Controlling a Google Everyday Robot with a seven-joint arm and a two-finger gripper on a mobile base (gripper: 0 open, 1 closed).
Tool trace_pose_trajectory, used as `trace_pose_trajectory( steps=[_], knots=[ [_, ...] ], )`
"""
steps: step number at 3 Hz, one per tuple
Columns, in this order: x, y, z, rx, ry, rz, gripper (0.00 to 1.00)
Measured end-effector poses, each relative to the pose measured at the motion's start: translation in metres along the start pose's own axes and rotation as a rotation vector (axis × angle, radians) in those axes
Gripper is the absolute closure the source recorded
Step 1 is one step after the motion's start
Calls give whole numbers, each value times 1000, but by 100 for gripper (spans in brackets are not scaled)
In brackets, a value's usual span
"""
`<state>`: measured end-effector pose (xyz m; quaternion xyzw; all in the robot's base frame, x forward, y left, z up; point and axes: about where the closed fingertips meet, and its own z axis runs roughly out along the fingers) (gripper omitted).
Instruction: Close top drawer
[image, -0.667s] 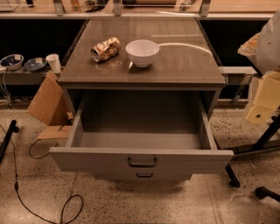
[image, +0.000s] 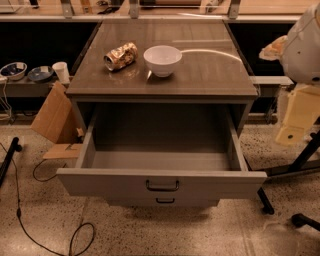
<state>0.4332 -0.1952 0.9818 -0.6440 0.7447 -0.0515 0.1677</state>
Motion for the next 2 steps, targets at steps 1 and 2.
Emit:
trace_pose_trajectory(
  steps=[1, 2],
  knots=[
    [-55, 22, 5, 13, 12, -240, 0],
    [-134, 61, 37, -14, 77, -573, 0]
  ],
)
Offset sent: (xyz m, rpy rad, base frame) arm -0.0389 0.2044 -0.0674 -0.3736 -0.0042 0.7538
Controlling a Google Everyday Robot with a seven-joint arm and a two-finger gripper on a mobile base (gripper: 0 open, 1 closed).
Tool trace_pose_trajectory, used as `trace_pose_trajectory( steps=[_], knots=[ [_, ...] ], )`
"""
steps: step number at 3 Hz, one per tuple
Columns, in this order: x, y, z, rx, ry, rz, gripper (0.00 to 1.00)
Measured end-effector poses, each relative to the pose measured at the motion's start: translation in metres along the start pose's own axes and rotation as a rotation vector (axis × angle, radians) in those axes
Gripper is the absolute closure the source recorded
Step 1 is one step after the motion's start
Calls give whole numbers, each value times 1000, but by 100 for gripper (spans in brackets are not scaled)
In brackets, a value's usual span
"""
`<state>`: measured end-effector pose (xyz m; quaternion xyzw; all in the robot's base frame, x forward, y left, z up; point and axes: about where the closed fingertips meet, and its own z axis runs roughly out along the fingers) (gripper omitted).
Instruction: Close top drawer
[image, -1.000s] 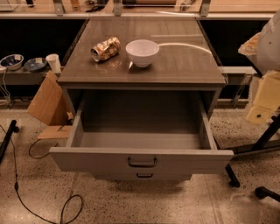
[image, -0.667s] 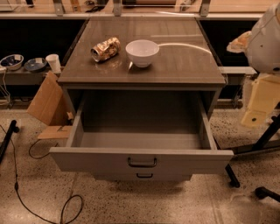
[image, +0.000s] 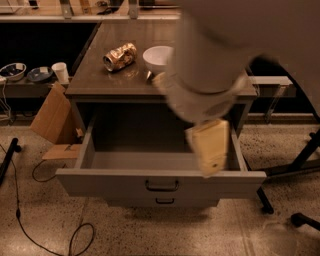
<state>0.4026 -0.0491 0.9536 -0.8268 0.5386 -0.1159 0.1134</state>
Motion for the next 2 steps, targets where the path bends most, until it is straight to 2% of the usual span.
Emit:
trace_pose_trajectory(
  steps=[1, 2],
  knots=[
    [-43, -6, 23, -35, 43, -152, 0],
    [-73, -11, 59, -93, 79, -242, 0]
  ],
)
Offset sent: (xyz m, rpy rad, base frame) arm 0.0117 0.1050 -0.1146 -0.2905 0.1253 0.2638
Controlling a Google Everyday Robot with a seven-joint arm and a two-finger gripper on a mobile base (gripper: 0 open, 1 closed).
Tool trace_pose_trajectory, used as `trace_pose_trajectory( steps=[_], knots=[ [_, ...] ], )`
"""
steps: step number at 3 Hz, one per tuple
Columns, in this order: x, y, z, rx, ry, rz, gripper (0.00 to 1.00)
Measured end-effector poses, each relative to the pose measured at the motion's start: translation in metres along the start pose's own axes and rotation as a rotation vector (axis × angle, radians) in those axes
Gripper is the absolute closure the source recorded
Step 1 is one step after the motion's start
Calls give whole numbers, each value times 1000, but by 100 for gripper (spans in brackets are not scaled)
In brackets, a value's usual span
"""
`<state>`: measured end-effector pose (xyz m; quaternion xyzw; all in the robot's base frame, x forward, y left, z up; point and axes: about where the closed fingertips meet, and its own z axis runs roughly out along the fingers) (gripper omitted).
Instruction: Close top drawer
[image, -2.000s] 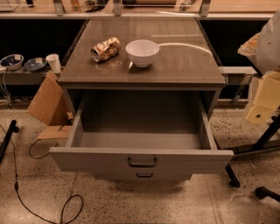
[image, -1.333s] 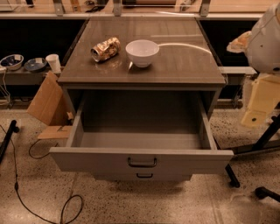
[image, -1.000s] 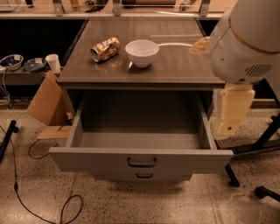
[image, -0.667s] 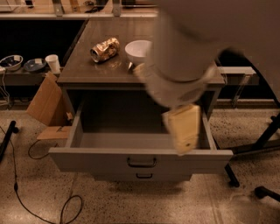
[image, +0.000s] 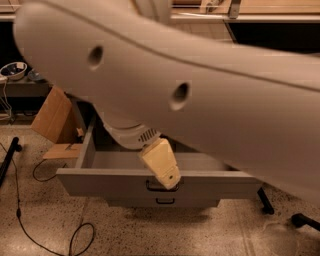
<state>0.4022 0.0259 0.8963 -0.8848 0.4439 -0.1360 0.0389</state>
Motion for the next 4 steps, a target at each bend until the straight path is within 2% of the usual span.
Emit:
trace_pose_trajectory(
  steps=[1, 2, 3, 4],
  knots=[
    [-30, -5, 40, -80, 20, -96, 0],
    [-57, 0, 77, -160, 22, -195, 0],
    [-74, 16, 102, -219, 26, -274, 0],
    [-74, 16, 102, -219, 26, -274, 0]
  ],
)
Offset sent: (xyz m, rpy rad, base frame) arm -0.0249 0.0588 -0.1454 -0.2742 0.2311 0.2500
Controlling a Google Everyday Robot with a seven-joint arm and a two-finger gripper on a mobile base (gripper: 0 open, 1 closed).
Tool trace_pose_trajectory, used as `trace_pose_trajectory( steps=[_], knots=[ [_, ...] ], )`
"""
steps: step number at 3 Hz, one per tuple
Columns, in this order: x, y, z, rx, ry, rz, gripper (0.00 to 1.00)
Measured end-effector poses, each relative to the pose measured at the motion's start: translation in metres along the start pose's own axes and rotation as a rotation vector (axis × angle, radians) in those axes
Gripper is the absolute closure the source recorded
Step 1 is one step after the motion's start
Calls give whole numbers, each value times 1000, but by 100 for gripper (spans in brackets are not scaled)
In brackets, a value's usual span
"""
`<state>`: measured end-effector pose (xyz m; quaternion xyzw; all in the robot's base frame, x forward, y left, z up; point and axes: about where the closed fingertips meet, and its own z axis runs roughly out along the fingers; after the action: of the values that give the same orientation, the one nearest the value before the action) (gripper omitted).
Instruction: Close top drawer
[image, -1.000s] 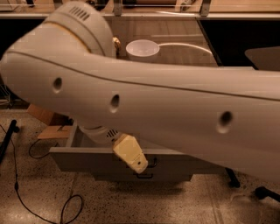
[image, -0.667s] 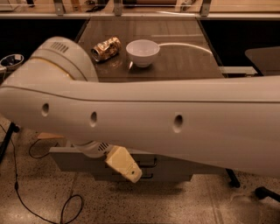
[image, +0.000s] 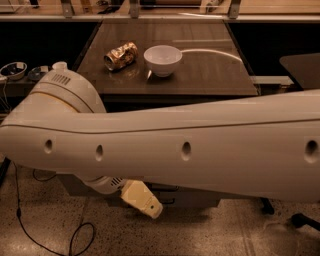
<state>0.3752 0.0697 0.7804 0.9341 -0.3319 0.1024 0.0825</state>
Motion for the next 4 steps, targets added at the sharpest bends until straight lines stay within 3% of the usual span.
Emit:
trace_pose_trajectory(
  steps=[1, 2, 3, 4],
  knots=[
    [-1, -6, -1, 27, 0, -32, 0],
    [1, -13, -2, 60, 28, -132, 0],
    [8, -19, -2, 68, 56, -272, 0],
    [10, -28, 7, 66, 44, -411, 0]
  ],
)
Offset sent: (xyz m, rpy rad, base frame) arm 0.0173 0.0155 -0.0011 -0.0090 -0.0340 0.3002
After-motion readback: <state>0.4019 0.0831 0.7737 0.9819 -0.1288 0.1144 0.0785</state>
